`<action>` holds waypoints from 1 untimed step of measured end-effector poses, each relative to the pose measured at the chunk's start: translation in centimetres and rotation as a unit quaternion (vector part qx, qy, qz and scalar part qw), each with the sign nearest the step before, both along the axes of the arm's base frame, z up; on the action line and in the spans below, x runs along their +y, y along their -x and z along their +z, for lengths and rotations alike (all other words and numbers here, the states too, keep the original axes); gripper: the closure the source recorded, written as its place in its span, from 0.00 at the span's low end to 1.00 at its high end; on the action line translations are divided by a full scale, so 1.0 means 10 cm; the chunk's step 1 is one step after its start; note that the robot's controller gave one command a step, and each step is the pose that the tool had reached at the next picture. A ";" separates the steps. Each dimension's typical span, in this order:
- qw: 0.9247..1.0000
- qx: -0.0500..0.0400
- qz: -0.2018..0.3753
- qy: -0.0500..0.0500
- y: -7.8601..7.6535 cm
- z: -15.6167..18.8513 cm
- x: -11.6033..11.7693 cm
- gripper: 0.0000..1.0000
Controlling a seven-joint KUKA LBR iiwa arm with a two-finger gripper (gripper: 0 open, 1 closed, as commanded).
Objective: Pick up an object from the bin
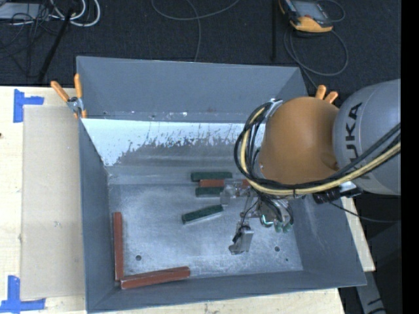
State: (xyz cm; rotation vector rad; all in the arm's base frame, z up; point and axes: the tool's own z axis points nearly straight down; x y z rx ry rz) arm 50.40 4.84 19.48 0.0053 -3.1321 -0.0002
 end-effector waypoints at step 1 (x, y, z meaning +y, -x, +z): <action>0.992 -0.003 0.126 -0.001 -0.56 -1.28 0.32 0.00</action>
Offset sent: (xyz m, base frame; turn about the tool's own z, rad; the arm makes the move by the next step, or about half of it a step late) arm 0.0575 0.0318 -0.1248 -0.2522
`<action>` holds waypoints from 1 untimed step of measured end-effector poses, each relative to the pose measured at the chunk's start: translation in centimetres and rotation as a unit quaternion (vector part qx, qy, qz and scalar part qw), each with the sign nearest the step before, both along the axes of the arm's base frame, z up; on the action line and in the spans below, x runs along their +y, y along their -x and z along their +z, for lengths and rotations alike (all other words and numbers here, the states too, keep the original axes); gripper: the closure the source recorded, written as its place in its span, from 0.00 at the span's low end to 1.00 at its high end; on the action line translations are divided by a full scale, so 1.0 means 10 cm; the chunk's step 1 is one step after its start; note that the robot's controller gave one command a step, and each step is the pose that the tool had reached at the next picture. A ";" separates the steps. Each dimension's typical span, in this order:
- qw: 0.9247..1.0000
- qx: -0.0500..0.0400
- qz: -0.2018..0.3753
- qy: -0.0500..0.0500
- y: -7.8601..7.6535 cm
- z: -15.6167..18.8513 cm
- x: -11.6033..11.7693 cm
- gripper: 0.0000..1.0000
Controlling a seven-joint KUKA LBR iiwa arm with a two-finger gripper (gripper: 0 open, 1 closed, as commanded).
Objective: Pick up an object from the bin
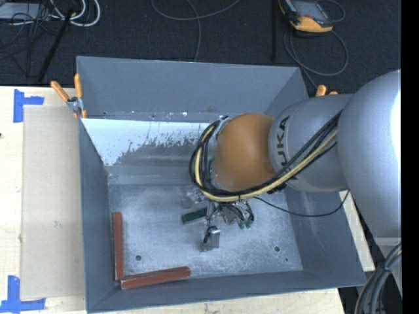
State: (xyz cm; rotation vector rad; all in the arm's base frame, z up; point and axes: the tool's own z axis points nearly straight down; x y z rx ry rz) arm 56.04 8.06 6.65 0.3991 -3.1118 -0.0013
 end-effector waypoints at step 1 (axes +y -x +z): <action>1.000 -0.002 -0.002 0.000 -0.01 0.04 -0.01 1.00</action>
Offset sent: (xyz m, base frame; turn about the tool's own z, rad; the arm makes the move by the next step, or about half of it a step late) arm 0.0000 0.0000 0.0000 0.0000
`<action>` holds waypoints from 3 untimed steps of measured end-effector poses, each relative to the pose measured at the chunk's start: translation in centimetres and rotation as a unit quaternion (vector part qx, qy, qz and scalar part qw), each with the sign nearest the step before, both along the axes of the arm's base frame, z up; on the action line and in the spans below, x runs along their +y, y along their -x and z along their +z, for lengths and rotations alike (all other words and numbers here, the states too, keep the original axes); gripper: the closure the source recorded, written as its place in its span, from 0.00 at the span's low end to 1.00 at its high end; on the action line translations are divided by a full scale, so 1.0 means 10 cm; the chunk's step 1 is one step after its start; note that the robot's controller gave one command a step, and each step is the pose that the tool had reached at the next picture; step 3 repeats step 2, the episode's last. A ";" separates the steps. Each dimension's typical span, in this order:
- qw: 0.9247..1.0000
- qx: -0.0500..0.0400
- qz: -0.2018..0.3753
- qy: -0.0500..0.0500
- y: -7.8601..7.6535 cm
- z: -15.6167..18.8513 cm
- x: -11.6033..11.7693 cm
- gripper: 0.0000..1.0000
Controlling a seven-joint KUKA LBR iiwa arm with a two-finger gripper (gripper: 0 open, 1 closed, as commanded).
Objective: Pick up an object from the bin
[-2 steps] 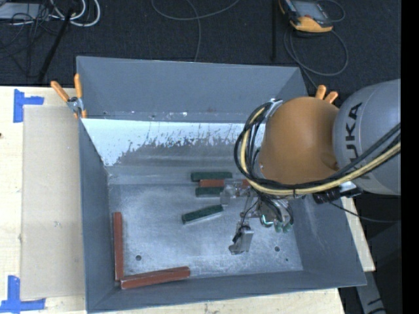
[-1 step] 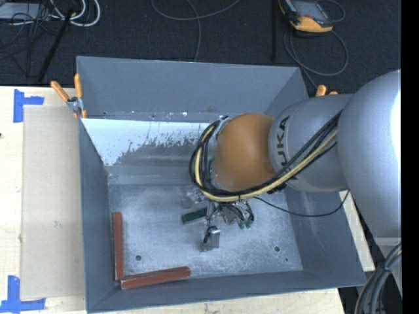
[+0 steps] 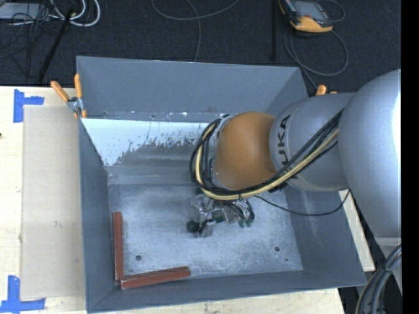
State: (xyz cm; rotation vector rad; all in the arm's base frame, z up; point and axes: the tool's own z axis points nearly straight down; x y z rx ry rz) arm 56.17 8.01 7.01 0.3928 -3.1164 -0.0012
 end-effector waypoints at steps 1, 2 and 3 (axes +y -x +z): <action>0.995 -0.003 0.102 0.000 0.10 1.08 0.16 1.00; 0.997 -0.005 0.078 0.000 0.04 2.52 0.17 1.00; 0.997 -0.005 0.078 0.000 0.04 2.52 0.17 1.00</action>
Offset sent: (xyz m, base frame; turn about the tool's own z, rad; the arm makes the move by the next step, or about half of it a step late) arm -0.0116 0.0148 0.1052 -0.2028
